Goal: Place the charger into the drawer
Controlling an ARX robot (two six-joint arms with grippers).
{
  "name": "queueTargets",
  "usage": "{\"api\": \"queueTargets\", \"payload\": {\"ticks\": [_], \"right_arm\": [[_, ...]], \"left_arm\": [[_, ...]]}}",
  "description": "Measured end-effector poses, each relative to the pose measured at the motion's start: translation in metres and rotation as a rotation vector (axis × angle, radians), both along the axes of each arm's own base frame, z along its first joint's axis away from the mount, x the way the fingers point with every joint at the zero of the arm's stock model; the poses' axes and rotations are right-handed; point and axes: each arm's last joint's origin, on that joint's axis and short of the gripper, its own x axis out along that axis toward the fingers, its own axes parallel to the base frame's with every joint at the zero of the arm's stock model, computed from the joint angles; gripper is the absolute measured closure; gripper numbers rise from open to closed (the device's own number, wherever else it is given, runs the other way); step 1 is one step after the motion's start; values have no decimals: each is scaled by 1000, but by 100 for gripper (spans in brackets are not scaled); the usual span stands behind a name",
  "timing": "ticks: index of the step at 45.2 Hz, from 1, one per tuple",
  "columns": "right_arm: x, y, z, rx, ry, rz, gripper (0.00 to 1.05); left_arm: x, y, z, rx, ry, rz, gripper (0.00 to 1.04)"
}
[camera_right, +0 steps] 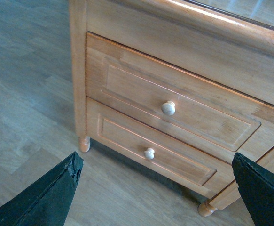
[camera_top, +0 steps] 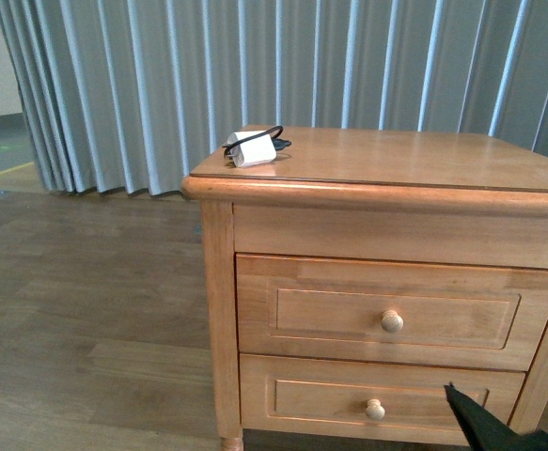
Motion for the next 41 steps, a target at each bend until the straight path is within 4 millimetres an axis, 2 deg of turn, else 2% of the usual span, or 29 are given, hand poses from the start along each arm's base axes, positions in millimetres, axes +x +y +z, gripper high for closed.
{"api": "queueTargets", "payload": {"ticks": [9,20,30,41], "right_arm": [[50,19,-23,-72,47,-51,8],[108,25,-53,-128,61,-157,8],[143,23,-65,-135,36,-241,8],[165,21,-76,-134,37,-284,8]], "left_arm": [[0,0,0,0,0,0,6],[0,0,0,0,0,0,6],[0,0,0,0,0,0,6],[0,0,0,0,0,0,6]]}}
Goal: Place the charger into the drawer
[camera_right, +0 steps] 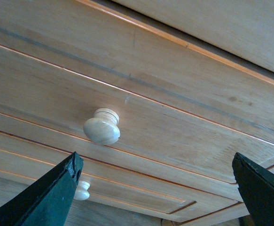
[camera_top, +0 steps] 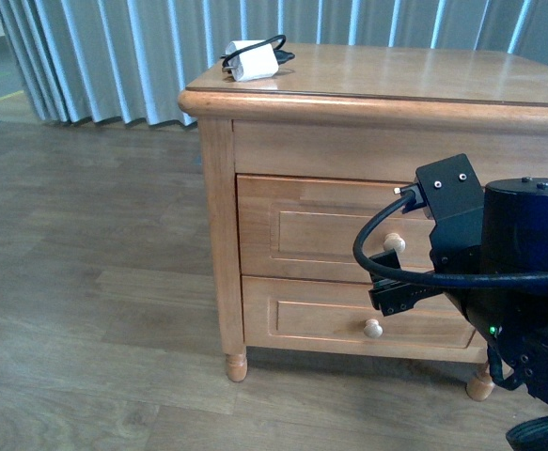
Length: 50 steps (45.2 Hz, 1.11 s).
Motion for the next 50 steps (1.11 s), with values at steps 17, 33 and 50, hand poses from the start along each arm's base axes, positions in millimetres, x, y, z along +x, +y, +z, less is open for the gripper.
{"api": "queueTargets", "payload": {"ticks": [17,33,50], "right_arm": [[22,14,-12,14,6,7,8],[30,23,-22,18,1,-27,8],[29,35,-21,57,-26,-66,8]], "left_arm": [[0,0,0,0,0,0,6],[0,0,0,0,0,0,6],[0,0,0,0,0,0,6]]}}
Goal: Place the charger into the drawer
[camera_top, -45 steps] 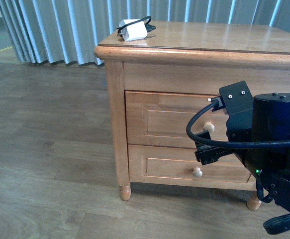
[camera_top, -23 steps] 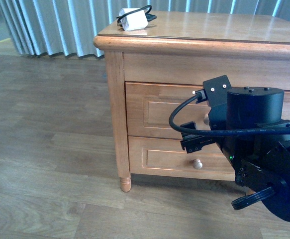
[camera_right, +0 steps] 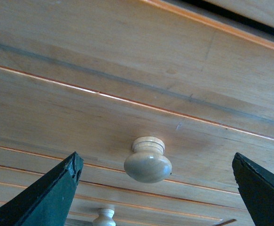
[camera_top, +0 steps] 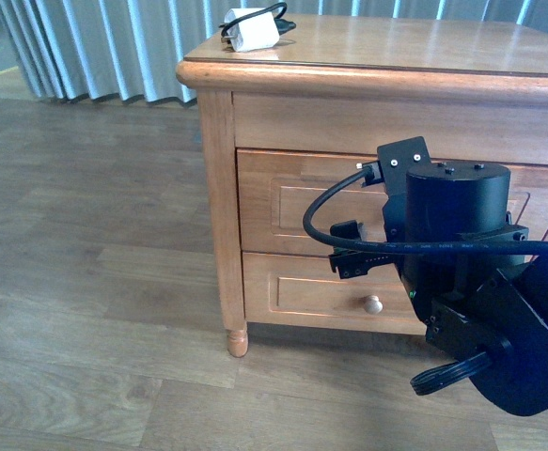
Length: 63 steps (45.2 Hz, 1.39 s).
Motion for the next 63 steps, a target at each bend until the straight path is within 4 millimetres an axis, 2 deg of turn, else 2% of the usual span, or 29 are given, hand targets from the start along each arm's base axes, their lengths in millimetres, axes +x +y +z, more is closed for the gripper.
{"api": "queueTargets", "payload": {"ticks": [12,32,38,44,48,58,63], "right_arm": [[7,5,1,4,-10,-10,8],[7,5,-3,7,-2,-10,9],[7,5,-3,6,-1,-10,20],[7,5,-5,5,2,-11,37],[7,5,-5,6,3,-10,44],[8,5,-6,5,3,-11,74],[8,5,-6,3,3,-15,81]], "left_arm": [[0,0,0,0,0,0,6],[0,0,0,0,0,0,6],[0,0,0,0,0,0,6],[0,0,0,0,0,0,6],[0,0,0,0,0,0,6],[0,0,0,0,0,0,6],[0,0,0,0,0,0,6]]}}
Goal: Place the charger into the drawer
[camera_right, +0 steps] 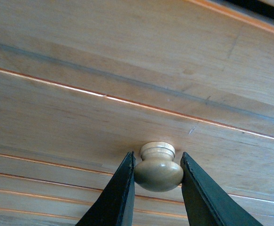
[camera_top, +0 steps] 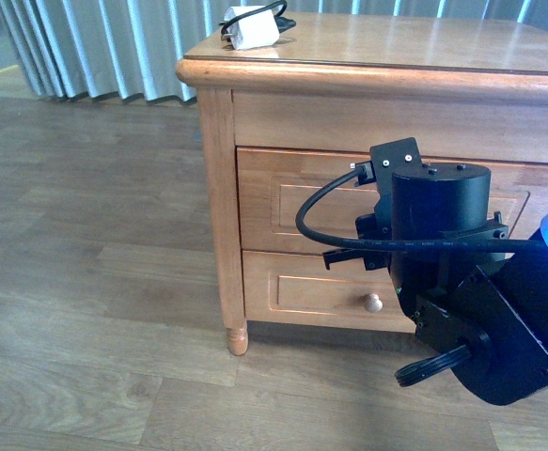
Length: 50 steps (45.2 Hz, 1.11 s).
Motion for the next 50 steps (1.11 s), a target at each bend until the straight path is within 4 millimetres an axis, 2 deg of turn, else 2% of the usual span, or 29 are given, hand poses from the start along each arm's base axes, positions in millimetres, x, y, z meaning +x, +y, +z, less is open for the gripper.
{"api": "queueTargets", "payload": {"ticks": [23,37,50], "right_arm": [[-6,-6,-2,20,9,34,81],[-32,-16,2,51,48,73,81],[-68,-32,8,87,105,157,82]], "left_arm": [[0,0,0,0,0,0,6],[0,0,0,0,0,0,6],[0,0,0,0,0,0,6]]}}
